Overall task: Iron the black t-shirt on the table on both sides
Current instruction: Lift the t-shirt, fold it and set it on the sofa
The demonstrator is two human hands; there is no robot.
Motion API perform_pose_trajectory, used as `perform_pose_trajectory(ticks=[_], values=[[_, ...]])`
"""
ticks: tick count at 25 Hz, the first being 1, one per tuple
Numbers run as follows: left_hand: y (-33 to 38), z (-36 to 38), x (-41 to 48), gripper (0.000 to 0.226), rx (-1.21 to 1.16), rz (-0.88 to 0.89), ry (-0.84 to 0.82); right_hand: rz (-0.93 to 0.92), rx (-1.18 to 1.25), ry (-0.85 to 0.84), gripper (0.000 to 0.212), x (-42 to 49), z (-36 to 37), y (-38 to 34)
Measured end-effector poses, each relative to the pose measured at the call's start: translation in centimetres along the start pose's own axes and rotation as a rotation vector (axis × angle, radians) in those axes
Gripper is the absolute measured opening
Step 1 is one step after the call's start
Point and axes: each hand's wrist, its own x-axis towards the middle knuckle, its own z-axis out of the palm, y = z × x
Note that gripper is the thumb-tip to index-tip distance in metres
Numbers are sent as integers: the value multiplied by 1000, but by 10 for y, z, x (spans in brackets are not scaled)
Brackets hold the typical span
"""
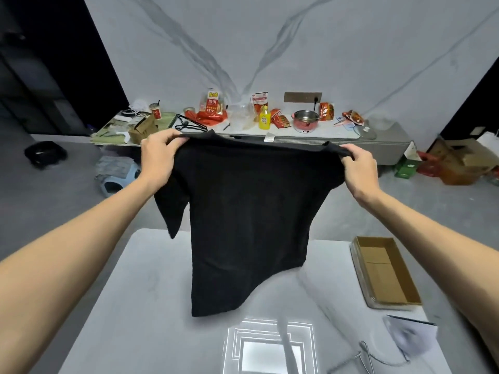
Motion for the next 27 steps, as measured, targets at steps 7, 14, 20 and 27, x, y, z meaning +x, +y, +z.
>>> perform_pose_trajectory(ticks=[7, 14, 20, 27], values=[[4, -49, -112, 16, 217, 215, -229, -178, -94, -164, 32, -87, -27, 30], [-107, -28, -320, 42, 514, 226, -682, -205, -468, -765, 31, -253, 13, 181], [-249, 64, -472, 20, 702, 210, -1162, -251, -725, -1060, 34, -380, 125, 342], [-320, 145, -553, 39, 755, -213, -1523, 141, -563, -1137, 38, -461, 179, 426]])
